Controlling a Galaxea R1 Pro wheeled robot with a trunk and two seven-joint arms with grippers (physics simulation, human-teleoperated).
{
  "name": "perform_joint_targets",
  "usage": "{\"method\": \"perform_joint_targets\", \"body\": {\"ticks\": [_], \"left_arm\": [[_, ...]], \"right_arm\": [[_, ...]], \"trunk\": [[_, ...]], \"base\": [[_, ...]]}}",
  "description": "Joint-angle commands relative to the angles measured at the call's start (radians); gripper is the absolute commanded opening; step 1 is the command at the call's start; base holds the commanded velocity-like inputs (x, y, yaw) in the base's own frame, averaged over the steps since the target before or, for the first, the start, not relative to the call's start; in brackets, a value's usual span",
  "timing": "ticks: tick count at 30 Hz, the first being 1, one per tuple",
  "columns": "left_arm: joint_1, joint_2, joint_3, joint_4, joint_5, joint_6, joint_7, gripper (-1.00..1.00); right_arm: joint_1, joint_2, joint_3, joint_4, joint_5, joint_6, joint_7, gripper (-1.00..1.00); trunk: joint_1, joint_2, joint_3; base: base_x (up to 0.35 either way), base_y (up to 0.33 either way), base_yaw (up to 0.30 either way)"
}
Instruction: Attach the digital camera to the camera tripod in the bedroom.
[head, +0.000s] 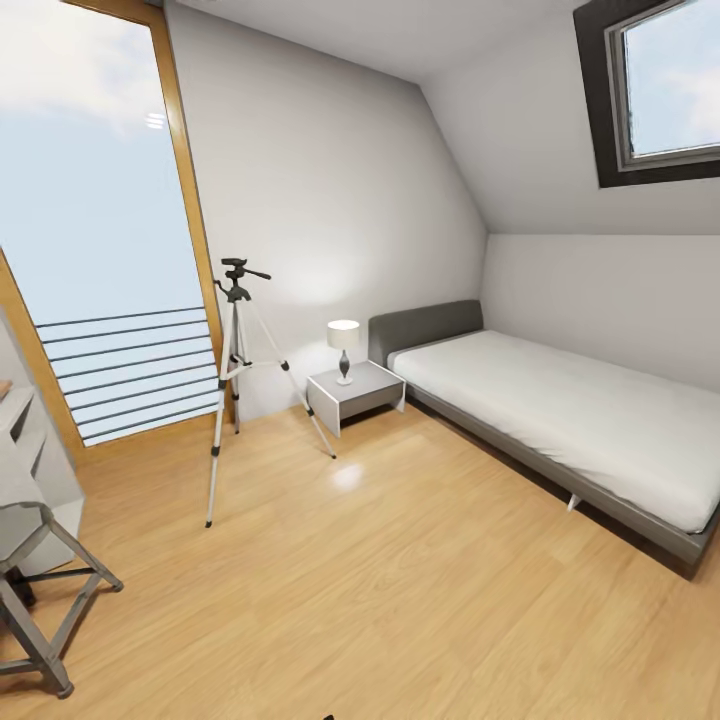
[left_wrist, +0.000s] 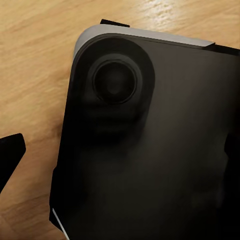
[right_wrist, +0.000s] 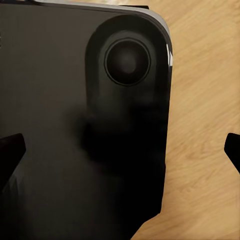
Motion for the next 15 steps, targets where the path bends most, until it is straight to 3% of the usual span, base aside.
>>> {"method": "perform_joint_targets", "body": {"ticks": [1,8,15], "left_arm": [[0.000,0.000,0.001,-0.001,0.006,-0.002,0.000,1.00],[0.000,0.000,0.001,-0.001,0.006,-0.002,0.000,1.00],[0.000,0.000,0.001,-0.001,0.007,-0.002,0.000,1.00]], "right_arm": [[0.000,0.000,0.000,-0.001,0.001,-0.003,0.000,1.00],[0.000,0.000,-0.001,-0.001,0.001,-0.005,0.000,1.00],[0.000,0.000,-0.001,-0.001,-0.001,-0.004,0.000,1.00]], "trunk": [[0.000,0.000,-0.001],[0.000,0.000,-0.001],[0.000,0.000,-0.001]], "base": [[0.000,0.000,0.000],[0.000,0.000,-0.011],[0.000,0.000,-0.172]]}}
